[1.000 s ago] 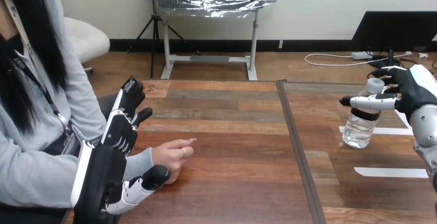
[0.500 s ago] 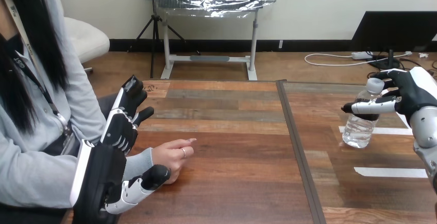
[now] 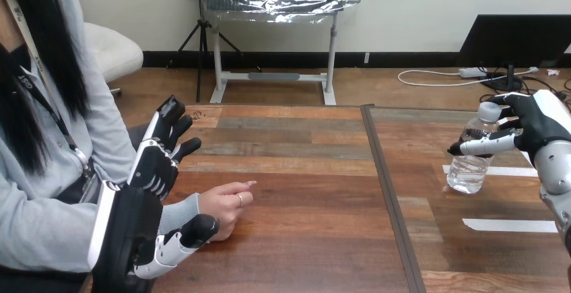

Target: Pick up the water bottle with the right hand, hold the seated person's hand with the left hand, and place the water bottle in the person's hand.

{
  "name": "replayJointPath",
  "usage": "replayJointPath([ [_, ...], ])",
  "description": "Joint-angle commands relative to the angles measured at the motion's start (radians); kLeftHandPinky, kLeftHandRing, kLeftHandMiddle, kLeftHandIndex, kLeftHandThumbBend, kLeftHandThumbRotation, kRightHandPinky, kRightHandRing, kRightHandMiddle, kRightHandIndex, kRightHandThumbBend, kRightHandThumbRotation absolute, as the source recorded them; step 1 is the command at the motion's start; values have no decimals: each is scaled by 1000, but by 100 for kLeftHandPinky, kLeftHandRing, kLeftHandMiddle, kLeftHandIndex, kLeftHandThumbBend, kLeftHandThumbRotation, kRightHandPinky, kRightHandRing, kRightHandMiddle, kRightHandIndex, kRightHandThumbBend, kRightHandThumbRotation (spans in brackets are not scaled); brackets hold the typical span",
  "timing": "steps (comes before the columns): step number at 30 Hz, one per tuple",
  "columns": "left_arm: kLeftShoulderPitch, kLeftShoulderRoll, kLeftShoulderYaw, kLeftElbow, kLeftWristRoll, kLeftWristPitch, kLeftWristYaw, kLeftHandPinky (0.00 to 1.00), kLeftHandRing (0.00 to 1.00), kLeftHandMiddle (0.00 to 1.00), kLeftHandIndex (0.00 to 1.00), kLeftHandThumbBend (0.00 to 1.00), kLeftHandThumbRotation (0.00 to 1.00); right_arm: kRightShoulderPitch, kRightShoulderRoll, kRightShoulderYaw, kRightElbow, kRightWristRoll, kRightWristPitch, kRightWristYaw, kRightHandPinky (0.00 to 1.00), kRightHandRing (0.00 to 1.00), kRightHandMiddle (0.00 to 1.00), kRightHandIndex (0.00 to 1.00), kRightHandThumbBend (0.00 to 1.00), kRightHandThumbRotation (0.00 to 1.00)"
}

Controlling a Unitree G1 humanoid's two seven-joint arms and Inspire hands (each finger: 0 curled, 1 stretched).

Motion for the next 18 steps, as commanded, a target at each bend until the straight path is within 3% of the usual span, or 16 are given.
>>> replayJointPath([
  [1,-21,-5,1,-45,-15,-15,-6,85,93,97,94,100,67,-18,23,-4,-12,10,-11,-5,70,76,79,79,91,4],
  [18,-16,-4,5,-47,-14,-19,-10,86,93,96,94,100,67,-10,35,-27,-15,30,-24,-70,53,57,61,65,91,0],
])
